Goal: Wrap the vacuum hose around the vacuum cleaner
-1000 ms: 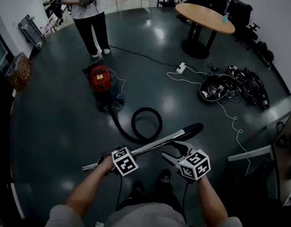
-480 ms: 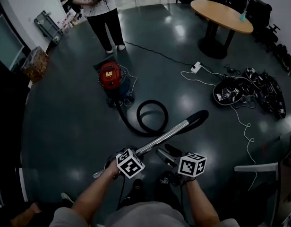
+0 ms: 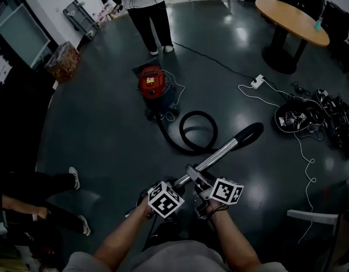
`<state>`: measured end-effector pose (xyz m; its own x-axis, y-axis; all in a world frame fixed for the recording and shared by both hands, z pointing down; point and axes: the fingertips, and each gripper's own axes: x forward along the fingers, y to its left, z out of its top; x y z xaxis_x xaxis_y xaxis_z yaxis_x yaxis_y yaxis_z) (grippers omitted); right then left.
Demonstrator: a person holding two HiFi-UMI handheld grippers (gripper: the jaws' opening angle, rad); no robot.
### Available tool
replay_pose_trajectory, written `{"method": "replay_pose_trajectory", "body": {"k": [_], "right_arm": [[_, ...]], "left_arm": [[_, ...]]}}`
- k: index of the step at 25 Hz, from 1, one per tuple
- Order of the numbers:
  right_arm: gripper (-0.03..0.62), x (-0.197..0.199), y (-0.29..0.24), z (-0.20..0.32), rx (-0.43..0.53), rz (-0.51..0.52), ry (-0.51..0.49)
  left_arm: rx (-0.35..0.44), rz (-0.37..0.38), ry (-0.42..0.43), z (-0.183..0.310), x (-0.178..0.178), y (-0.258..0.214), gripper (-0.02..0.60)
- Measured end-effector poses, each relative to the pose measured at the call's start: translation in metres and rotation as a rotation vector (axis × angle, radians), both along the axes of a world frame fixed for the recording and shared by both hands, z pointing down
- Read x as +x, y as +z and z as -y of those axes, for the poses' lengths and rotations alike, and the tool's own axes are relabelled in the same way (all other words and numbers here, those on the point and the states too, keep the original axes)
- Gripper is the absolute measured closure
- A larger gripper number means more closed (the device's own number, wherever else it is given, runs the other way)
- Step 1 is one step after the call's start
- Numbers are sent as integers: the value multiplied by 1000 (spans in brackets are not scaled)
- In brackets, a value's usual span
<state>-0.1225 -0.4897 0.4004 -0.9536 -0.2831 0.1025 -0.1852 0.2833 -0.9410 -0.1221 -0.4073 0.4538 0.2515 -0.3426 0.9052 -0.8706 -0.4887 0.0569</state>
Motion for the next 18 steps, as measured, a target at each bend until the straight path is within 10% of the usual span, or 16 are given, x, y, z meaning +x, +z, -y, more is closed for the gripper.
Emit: {"method": "replay_pose_trajectory", "body": {"k": [18], "right_arm": [[477, -29, 17, 3, -128, -49, -36]], "left_arm": [[-23, -103, -115, -7, 7, 9, 440]]}}
